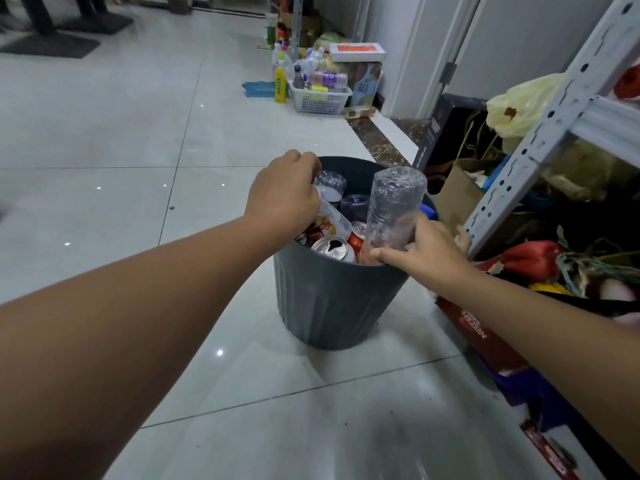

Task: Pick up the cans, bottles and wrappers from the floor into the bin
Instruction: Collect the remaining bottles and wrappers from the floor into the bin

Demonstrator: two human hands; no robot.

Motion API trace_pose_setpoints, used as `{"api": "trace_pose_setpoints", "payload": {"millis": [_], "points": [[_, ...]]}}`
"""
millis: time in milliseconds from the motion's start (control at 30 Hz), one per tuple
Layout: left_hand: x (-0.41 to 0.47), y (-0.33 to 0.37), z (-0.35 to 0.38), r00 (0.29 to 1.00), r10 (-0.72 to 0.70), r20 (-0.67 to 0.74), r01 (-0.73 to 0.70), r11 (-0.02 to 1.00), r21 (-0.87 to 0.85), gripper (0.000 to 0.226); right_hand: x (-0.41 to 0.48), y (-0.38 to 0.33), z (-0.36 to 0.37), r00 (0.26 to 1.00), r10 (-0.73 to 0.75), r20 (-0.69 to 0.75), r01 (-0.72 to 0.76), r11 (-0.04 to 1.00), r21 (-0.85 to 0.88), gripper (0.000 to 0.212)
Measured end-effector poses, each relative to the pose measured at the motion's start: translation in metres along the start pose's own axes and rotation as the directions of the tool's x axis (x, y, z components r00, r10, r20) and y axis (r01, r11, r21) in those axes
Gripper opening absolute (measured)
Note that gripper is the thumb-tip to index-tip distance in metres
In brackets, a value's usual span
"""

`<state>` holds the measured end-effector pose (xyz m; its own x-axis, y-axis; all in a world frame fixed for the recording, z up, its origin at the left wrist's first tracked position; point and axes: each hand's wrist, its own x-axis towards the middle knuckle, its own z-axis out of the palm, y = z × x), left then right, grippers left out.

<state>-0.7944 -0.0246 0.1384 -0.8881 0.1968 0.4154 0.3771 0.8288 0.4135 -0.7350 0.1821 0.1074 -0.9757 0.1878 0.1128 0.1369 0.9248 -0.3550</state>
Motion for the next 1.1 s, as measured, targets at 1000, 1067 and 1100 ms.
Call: {"api": "trace_pose_setpoints", "payload": {"millis": [1000, 1067, 1100], "points": [[-0.295, 0.073, 0.093, 0.826, 0.032, 0.562, -0.16, 0.971, 0.18, 0.068, -0.259, 0.138, 0.078, 0.879, -0.163, 0.449, 0.193, 0.981, -0.022, 0.098], [-0.318, 0.065, 0.088, 0.787, 0.032, 0.616, -0.196, 0.96, 0.2, 0.068, -0.277, 0.131, 0.089, 0.857, -0.227, 0.462, 0.243, 0.97, 0.027, 0.097], [-0.327, 0.062, 0.085, 0.772, 0.039, 0.635, -0.214, 0.956, 0.203, 0.068, -0.286, 0.128, 0.092, 0.84, -0.271, 0.469, 0.279, 0.959, 0.053, 0.096]]}}
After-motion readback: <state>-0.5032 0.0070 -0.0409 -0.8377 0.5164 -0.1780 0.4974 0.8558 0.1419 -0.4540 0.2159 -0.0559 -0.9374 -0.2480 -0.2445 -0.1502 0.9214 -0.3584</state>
